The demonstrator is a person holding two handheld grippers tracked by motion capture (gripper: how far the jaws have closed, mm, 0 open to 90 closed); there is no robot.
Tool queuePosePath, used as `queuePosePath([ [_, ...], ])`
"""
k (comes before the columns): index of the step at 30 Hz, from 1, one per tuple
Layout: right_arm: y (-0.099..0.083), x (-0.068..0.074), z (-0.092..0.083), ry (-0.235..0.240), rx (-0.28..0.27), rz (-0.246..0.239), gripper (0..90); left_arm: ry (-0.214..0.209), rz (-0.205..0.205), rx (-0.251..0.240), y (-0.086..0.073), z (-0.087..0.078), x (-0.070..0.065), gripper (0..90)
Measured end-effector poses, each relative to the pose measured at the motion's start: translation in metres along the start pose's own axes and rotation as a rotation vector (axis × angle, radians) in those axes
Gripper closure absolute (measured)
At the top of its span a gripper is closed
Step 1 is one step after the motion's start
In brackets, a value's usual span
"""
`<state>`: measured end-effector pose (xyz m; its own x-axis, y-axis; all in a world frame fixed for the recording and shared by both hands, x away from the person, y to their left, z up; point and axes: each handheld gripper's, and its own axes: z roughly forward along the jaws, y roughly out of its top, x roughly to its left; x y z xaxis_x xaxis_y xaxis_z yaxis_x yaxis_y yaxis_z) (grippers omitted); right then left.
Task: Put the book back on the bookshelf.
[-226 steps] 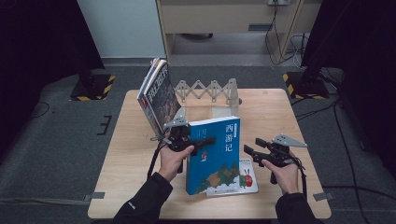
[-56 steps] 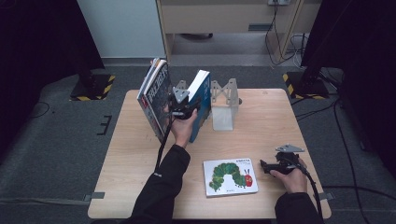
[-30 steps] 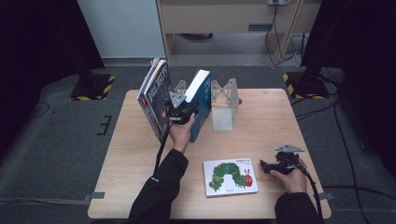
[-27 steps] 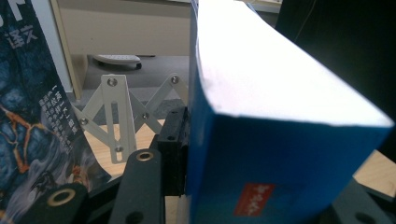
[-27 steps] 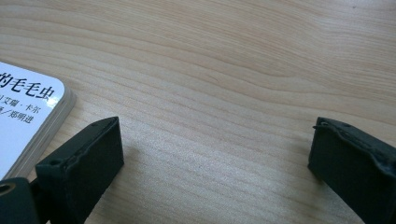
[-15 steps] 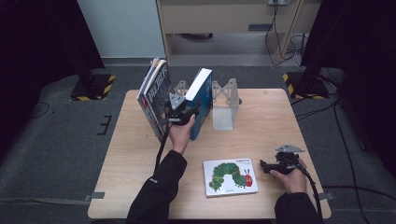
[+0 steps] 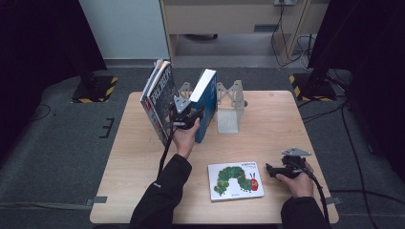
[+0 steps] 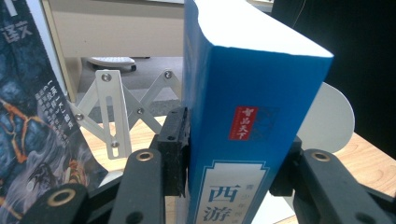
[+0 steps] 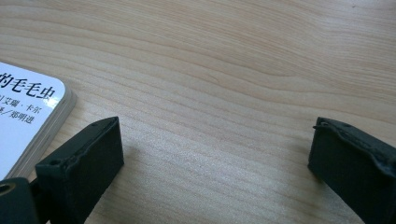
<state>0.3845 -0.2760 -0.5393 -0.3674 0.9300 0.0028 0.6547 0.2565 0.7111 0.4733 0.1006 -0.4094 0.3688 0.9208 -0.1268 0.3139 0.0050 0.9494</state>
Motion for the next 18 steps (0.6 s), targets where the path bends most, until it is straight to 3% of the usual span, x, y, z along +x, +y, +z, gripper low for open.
queuePosePath([
  [7, 0.0, 0.0, 0.0, 0.0, 0.0, 0.0, 3.2, 0.007, -0.01, 0.01, 0.005, 0.011, -0.005, 56.2],
  [10, 0.0, 0.0, 0.0, -0.001, 0.0, 0.001, 3.2, -0.008, -0.006, 0.001, 0.004, 0.016, -0.006, 54.6],
  [18, 0.0, 0.0, 0.0, -0.004, 0.006, 0.008, 1.8, -0.058, -0.015, -0.015, -0.004, 0.008, -0.002, 51.9],
])
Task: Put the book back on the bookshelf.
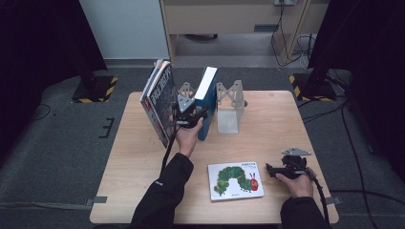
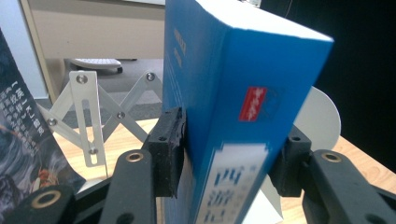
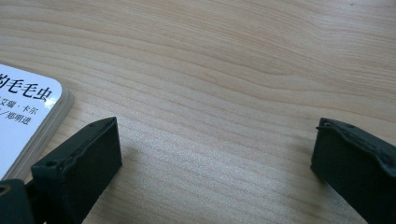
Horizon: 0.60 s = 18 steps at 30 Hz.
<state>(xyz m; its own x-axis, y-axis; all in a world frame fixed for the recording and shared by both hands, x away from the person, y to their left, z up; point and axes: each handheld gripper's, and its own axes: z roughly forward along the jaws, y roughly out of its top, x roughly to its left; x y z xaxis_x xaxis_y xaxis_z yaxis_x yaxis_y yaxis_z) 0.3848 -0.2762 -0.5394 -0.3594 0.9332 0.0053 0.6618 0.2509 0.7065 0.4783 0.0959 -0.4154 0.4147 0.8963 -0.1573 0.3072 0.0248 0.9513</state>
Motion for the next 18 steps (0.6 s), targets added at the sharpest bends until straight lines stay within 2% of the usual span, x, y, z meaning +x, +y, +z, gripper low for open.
queuePosePath([
  [5, 0.0, 0.0, 0.0, 0.0, 0.0, -0.002, 1.8, -0.018, -0.006, 0.011, -0.002, -0.005, 0.002, 52.3],
  [8, 0.0, 0.0, 0.0, -0.005, 0.001, 0.001, 1.4, -0.015, -0.008, 0.015, -0.002, -0.005, 0.001, 52.8],
  [11, 0.0, 0.001, 0.0, -0.016, 0.003, 0.009, 1.1, 0.002, 0.003, 0.024, 0.0, -0.003, -0.002, 53.1],
  [15, 0.0, 0.002, 0.0, -0.019, 0.003, 0.011, 1.0, 0.006, 0.018, 0.05, 0.004, 0.001, -0.008, 53.0],
  [18, 0.0, 0.002, 0.0, -0.021, 0.001, 0.014, 0.8, 0.002, 0.024, 0.052, 0.005, 0.003, -0.011, 52.5],
])
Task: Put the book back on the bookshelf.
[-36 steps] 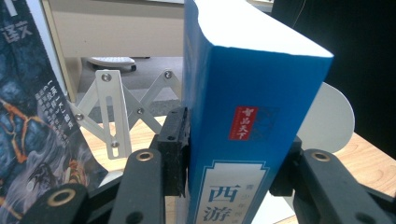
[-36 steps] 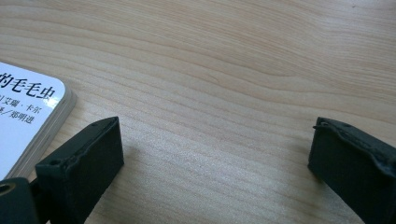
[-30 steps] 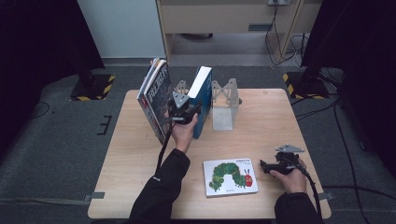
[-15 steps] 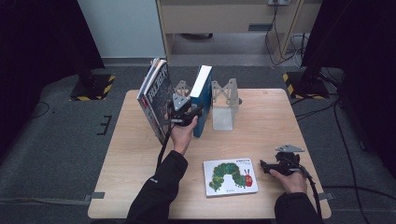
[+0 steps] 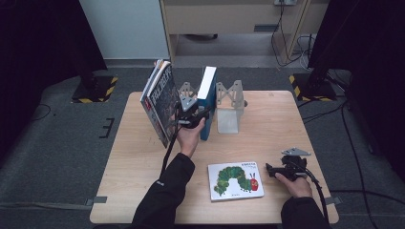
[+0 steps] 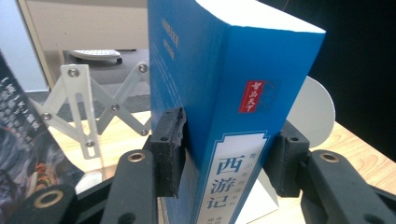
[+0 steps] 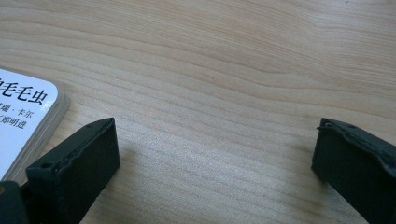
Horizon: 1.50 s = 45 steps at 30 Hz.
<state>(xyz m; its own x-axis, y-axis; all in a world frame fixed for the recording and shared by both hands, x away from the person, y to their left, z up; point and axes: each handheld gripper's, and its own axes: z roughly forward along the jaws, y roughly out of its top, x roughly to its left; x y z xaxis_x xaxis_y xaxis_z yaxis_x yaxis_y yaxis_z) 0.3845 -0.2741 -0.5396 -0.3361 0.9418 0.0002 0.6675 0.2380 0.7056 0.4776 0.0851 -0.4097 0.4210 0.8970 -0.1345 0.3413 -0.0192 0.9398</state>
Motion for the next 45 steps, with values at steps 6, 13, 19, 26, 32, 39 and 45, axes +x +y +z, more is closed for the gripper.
queuePosePath([
  [6, 0.0, 0.0, 0.0, 0.0, 0.0, 0.001, 0.7, -0.018, 0.012, -0.037, -0.006, 0.001, -0.003, 51.5],
  [13, 0.0, 0.0, 0.0, 0.0, 0.0, 0.001, 0.7, -0.052, 0.002, -0.02, -0.021, -0.007, 0.003, 53.8],
  [19, 0.0, 0.0, 0.0, 0.0, 0.0, 0.001, 0.7, -0.036, 0.004, 0.017, -0.015, -0.005, -0.002, 54.1],
  [26, 0.0, 0.0, 0.0, -0.001, 0.0, 0.001, 0.6, -0.038, 0.009, 0.038, -0.011, 0.002, -0.013, 53.5],
  [32, 0.0, 0.0, 0.0, -0.001, 0.0, 0.002, 0.6, -0.046, 0.017, 0.018, -0.013, 0.004, -0.016, 52.9],
  [39, 0.0, 0.0, 0.0, -0.001, 0.0, 0.002, 0.6, -0.074, -0.005, -0.004, -0.026, -0.002, -0.007, 54.0],
  [45, 0.0, 0.0, 0.0, 0.0, 0.0, 0.002, 0.5, -0.075, -0.028, 0.008, -0.027, 0.0, -0.008, 54.3],
])
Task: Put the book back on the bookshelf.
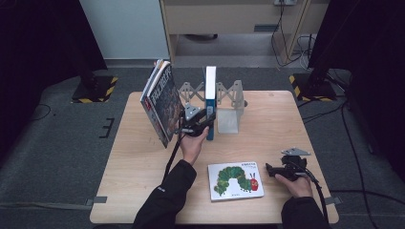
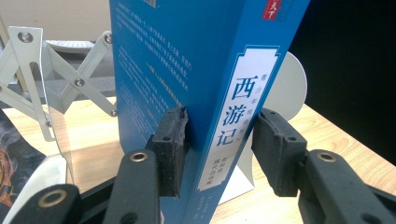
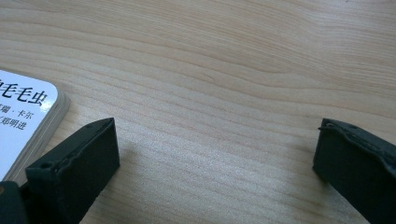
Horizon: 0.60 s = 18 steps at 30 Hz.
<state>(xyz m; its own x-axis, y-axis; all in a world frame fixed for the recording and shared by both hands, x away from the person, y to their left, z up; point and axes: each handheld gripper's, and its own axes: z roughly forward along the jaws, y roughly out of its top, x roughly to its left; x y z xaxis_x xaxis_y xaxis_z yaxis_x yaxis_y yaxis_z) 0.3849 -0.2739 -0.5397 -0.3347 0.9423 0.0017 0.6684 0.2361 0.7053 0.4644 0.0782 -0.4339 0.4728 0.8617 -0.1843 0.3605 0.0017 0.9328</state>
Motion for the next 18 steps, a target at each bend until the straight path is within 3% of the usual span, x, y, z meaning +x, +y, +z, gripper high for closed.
queuePosePath([
  [4, 0.0, 0.0, 0.0, 0.0, 0.0, 0.0, 0.5, 0.007, -0.003, 0.024, 0.004, 0.0024, -0.0034, 54.3],
  [10, 0.0, 0.0, 0.0, 0.0, 0.0, 0.0, 0.5, 0.015, 0.007, 0.014, 0.003, 0.0051, -0.008, 54.2],
  [18, 0.0002, 0.0, 0.0003, 0.0, -0.001, 0.002, 0.3, -0.007, 0.006, 0.003, -0.0002, 0.0015, -0.0015, 53.3],
])
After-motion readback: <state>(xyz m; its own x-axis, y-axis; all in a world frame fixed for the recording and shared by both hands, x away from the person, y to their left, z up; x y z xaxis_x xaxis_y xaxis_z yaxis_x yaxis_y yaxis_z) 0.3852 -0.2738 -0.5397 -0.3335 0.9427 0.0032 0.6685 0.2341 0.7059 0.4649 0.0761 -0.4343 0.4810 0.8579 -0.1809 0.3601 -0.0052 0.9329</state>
